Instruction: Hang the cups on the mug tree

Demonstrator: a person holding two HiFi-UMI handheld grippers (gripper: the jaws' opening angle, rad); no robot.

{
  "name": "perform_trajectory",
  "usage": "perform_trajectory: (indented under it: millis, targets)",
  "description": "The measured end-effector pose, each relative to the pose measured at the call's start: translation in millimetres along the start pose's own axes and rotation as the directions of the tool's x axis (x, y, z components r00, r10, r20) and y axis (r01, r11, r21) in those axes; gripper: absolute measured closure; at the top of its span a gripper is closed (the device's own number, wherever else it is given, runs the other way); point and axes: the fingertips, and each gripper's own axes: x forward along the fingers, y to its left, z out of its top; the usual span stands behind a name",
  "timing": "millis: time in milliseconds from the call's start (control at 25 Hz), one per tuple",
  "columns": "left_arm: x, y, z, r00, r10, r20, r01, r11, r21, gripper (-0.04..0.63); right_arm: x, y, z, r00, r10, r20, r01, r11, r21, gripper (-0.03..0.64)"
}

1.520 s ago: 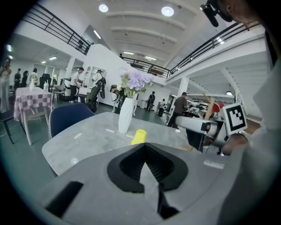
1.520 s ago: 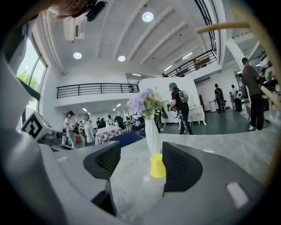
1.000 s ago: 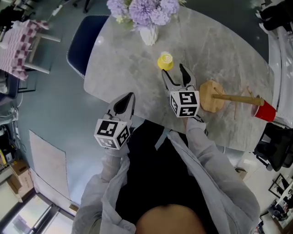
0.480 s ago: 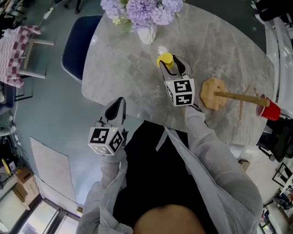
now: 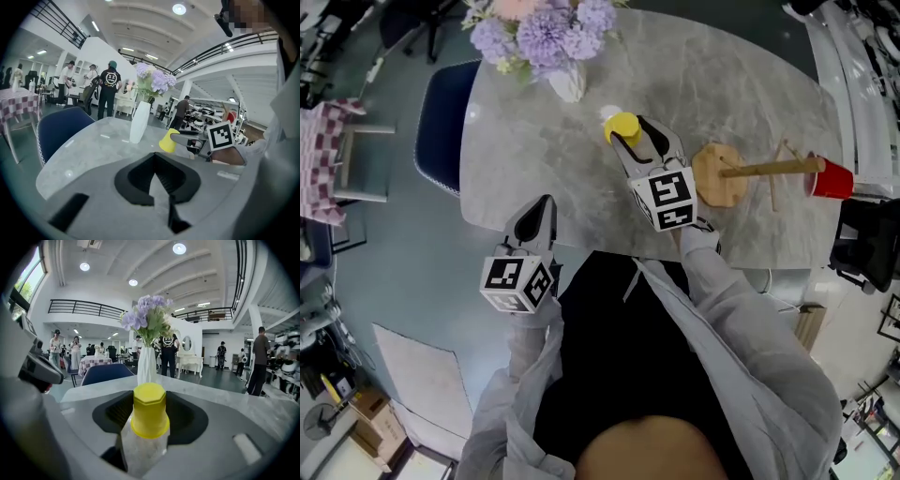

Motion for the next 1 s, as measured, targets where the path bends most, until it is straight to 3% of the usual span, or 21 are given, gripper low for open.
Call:
perform_trajectory:
  millis: [480, 680, 840, 1000]
  targets:
    - [24, -56, 6, 0.983, -0.185, -0.012, 0.185, 0.978, 0.101, 0.588, -103, -20, 32, 0.98, -0.196, 0.03, 0.198, 0.97, -0.138, 0.39]
    - [29, -80, 12, 0.97, -0.243, -0.008, 0.242, 0.962, 0.129, 0.588, -137, -32, 45, 0.956, -0.289, 0.052, 0.293, 0.932, -0.214, 0.39]
    - [30, -92, 11, 0.961, -0.276, -0.016, 0.276, 0.951, 0.138, 0.588, -159, -50, 47, 0.92, -0.389, 0.044, 0.386, 0.885, -0.259, 0.388]
    - [32, -101, 10, 0.956, -0.291, -0.024, 0.292, 0.946, 0.139, 0.588, -170, -63, 37, 0.897, -0.442, 0.011, 0.421, 0.846, -0.326, 0.389]
